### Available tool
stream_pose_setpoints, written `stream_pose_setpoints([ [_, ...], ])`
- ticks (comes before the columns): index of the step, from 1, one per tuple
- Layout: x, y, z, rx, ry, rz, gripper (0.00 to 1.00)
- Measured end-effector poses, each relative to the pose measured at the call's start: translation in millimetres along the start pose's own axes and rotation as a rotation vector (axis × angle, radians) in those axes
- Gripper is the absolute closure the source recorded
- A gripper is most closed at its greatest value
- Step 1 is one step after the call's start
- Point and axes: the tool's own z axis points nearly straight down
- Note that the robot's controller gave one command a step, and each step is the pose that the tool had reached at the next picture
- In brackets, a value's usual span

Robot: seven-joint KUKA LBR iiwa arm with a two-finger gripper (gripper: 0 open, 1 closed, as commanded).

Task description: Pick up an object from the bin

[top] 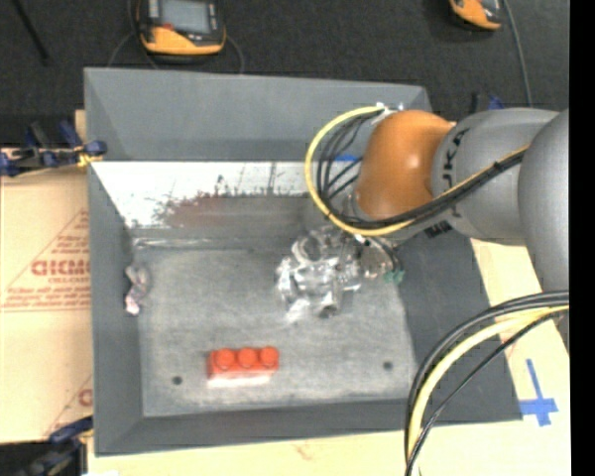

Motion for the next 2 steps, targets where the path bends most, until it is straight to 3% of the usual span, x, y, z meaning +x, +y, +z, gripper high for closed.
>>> stream_pose_setpoints([
  [1,-2.1,-0.6,-1.9,0.000,0.004,0.000,0.00],
  [2,-3.0,-1.0,-4.4,0.000,0.003,0.001,1.00],
])
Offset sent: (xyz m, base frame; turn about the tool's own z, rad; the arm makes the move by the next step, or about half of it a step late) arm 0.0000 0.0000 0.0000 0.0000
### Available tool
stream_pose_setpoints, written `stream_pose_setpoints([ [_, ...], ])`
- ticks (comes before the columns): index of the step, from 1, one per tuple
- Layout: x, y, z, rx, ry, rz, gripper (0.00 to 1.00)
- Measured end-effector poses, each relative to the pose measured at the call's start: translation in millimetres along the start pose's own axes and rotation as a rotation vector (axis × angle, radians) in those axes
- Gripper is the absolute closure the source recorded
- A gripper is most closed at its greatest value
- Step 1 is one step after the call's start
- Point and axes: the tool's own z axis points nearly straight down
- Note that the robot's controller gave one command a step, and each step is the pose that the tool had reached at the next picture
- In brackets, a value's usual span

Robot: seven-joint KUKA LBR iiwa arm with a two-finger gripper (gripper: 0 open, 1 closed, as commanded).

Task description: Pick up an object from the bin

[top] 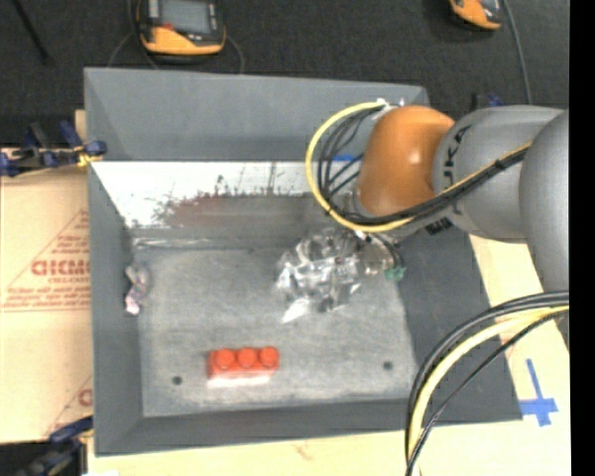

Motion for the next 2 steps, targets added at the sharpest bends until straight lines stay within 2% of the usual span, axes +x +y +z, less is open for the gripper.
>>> stream_pose_setpoints([
  [1,-2.9,-2.0,-109.4,0.004,0.000,0.002,1.00],
  [2,-3.2,-3.2,-110.3,0.002,0.006,0.005,1.00],
])
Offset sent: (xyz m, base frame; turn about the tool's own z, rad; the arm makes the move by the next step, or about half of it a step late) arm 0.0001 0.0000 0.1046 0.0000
